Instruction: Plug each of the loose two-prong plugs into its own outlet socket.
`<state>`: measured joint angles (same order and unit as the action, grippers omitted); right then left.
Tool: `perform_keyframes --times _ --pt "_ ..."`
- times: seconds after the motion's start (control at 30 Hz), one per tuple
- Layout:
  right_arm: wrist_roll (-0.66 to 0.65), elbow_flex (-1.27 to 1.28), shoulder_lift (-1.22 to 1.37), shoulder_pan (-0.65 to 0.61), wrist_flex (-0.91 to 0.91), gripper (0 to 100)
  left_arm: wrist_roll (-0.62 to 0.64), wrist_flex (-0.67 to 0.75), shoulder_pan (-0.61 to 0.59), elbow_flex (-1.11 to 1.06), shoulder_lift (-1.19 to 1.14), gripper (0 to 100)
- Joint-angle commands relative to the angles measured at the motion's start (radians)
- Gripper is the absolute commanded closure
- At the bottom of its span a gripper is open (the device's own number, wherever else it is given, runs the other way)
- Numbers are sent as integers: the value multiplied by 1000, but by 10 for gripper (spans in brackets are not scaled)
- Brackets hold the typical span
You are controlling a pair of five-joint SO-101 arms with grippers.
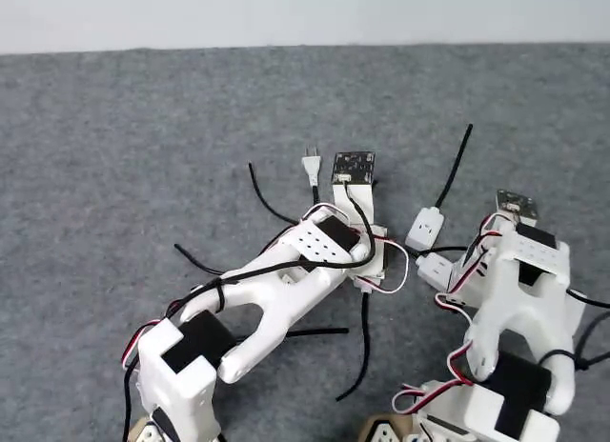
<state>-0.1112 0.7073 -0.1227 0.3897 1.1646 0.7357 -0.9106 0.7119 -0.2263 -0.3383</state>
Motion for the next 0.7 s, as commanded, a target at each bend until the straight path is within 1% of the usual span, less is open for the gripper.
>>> perform_keyframes --times 0.0,0.1,0.33,0.43,0.5,0.67 --pt "6 -2 -39 19 -31 798 -60 -74 34 59 18 847" --pt "6 -2 -39 21 -33 798 -41 -115 34 90 11 808" --pt "5 9 -39 19 -35 798 -46 -123 6 107 -57 807" --pt "5 9 -39 19 -35 798 -63 -189 6 163 -84 808" --pt "5 9 -39 21 -36 798 -84 -201 3 171 -75 808" --pt "5 9 -39 21 -36 798 -86 -201 -11 168 -64 808"
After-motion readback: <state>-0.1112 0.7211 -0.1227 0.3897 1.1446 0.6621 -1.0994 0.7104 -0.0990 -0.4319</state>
